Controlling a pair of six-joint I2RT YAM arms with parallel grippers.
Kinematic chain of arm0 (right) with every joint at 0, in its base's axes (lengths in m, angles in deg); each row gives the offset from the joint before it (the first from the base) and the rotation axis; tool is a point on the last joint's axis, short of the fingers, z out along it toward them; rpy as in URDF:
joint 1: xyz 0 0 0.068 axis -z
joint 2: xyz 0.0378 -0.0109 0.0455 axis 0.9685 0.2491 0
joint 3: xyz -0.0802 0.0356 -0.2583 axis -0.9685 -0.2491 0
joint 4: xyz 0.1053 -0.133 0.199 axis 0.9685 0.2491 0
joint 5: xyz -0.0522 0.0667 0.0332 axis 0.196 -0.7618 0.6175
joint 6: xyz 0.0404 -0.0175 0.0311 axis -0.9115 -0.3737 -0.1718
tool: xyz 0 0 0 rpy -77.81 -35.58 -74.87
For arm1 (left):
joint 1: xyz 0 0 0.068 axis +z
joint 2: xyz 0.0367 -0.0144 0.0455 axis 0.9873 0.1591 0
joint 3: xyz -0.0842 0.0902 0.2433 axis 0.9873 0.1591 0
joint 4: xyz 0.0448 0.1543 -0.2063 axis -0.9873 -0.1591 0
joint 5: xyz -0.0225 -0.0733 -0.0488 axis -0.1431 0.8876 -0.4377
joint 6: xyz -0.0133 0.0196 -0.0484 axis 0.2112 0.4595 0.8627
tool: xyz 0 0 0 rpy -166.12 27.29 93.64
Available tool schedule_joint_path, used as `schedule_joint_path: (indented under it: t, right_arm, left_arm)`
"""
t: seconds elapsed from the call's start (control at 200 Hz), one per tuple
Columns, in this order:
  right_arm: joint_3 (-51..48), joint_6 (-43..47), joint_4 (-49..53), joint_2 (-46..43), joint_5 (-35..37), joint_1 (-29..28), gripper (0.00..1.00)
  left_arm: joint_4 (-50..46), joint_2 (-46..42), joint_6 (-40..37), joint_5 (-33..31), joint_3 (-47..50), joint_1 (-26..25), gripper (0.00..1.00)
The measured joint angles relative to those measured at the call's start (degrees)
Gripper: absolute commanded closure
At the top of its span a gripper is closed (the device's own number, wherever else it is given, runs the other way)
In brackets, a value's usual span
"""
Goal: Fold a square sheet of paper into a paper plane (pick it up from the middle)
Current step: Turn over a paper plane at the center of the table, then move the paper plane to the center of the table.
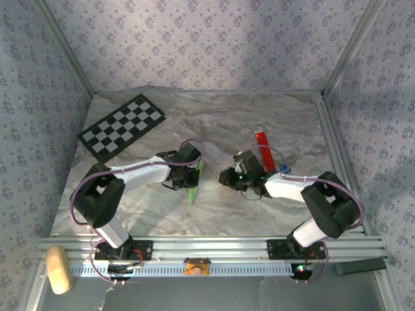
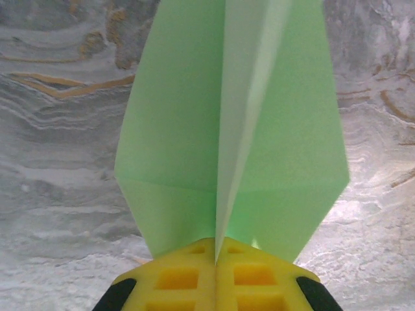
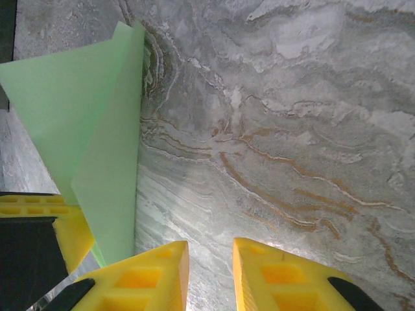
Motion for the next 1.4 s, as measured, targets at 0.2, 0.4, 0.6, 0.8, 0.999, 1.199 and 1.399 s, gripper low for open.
schedule_joint_path:
  t: [0.2,0.4,0.6,0.8,0.999,1.199,1.399]
  right_arm:
    - [0.0,0.0,-0.9,0.2,-0.5,-0.3,0.73]
    - [0.6,0.0,-1.8,1.4,-1.3,-0.9,0.73]
    - [0.9,0.0,-2.2,1.9,-1.4,-1.1,0.73]
    - [1.2,0.0,-2.2,1.9,-1.4,-1.1,0.73]
    - [1.2,0.0,-2.2,1.9,-1.4,-1.1,0.73]
    - [1.2,0.0,-2.2,1.9,-1.3,-1.1,0.73]
    - [1.2,0.0,-2.2,2.5,-1.3,-1.1,0.73]
  left_arm:
    - [-3.3,0.6,-0.1,-4.4,-2.7,-1.4,0.95]
    - [-4.1,1.9,-0.1,-5.4,-3.2,-1.9,0.93]
    - [-4.4,2.5,-0.1,-5.4,-3.4,-2.0,0.91]
    - [-4.4,3.1,-0.2,-5.3,-3.7,-2.0,0.89]
    - [-4.4,3.6,-0.2,-4.9,-4.0,-2.0,0.87]
    - [-4.4,3.7,-0.2,-4.9,-4.2,-2.0,0.86]
    - [-4.4,4.6,-0.5,-4.9,-4.3,-2.3,0.85]
